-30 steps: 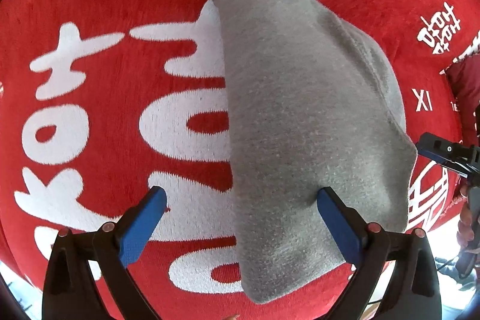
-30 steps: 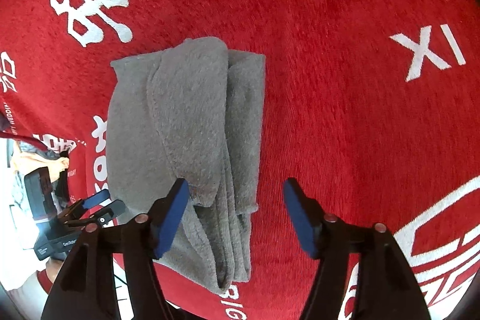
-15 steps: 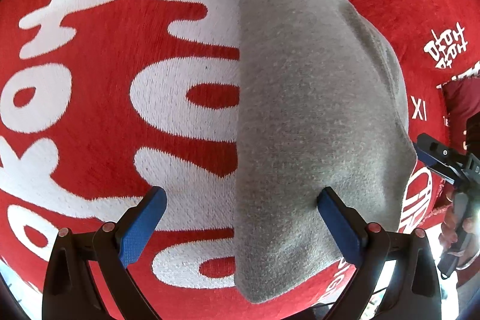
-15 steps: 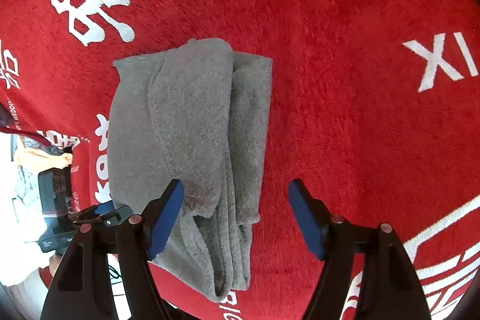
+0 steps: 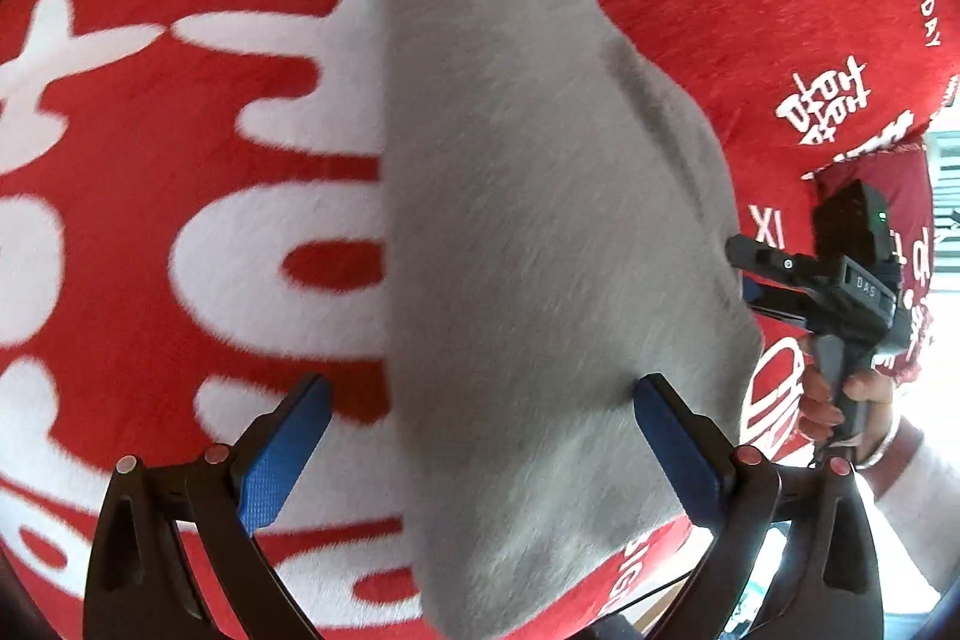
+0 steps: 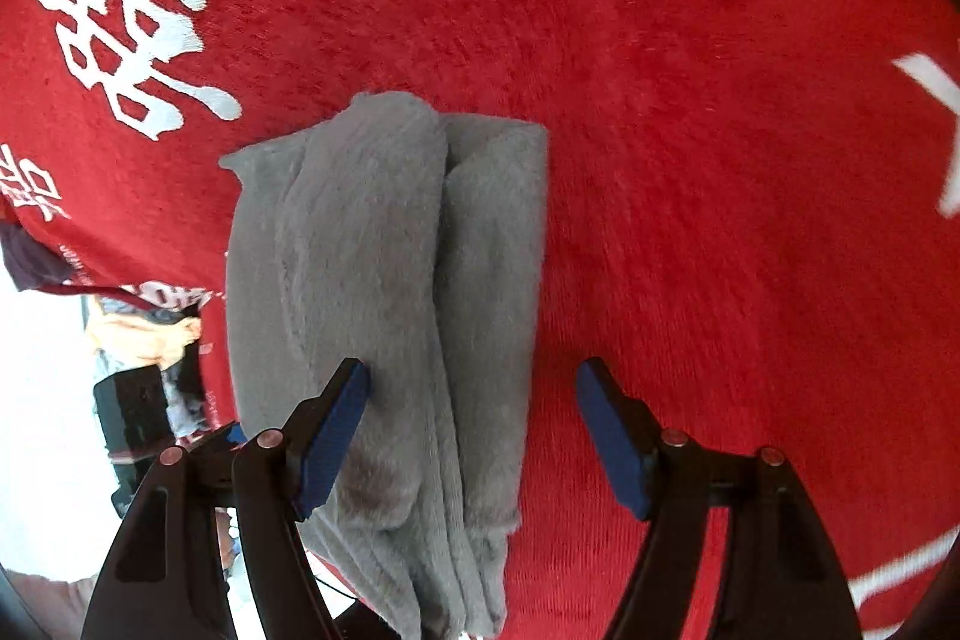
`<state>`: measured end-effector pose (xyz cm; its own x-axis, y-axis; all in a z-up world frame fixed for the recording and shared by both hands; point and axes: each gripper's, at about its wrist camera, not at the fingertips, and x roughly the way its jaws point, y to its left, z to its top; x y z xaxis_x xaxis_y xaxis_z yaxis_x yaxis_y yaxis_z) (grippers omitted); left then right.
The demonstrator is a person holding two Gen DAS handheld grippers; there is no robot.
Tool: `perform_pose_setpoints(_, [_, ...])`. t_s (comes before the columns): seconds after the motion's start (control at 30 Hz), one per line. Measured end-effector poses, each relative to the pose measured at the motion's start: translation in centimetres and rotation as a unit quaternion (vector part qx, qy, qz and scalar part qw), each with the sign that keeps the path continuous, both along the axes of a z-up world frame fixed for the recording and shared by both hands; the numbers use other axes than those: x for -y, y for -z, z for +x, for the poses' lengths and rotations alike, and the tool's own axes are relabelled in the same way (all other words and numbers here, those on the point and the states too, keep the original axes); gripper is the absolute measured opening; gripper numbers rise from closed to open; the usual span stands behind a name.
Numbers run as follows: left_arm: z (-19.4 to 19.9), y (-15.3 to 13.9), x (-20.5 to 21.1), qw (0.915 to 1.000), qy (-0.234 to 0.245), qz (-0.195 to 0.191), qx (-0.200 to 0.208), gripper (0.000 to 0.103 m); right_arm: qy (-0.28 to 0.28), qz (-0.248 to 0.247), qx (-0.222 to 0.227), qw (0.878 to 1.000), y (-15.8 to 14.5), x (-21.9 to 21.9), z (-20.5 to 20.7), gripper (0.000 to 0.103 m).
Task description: Fold small clothes
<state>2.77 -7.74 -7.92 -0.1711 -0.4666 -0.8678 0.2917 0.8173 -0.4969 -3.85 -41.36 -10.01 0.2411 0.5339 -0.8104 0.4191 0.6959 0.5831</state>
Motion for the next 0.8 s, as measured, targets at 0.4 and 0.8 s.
perform_pose_setpoints(0.4, [0.6, 0.6, 2.9, 0.9995, 0.017, 0.016, 0.022, 0.101, -0.075, 0.058, 0.033, 0.995, 1.1, -2.1, 4.4, 0.077])
perform_pose_setpoints(0.8, [0.0, -1.2, 2.7, 0.9977, 0.016, 0.022, 0.062, 0.058, -0.029, 0.046, 0.029, 0.998, -0.2, -3.0, 3.9, 0.035])
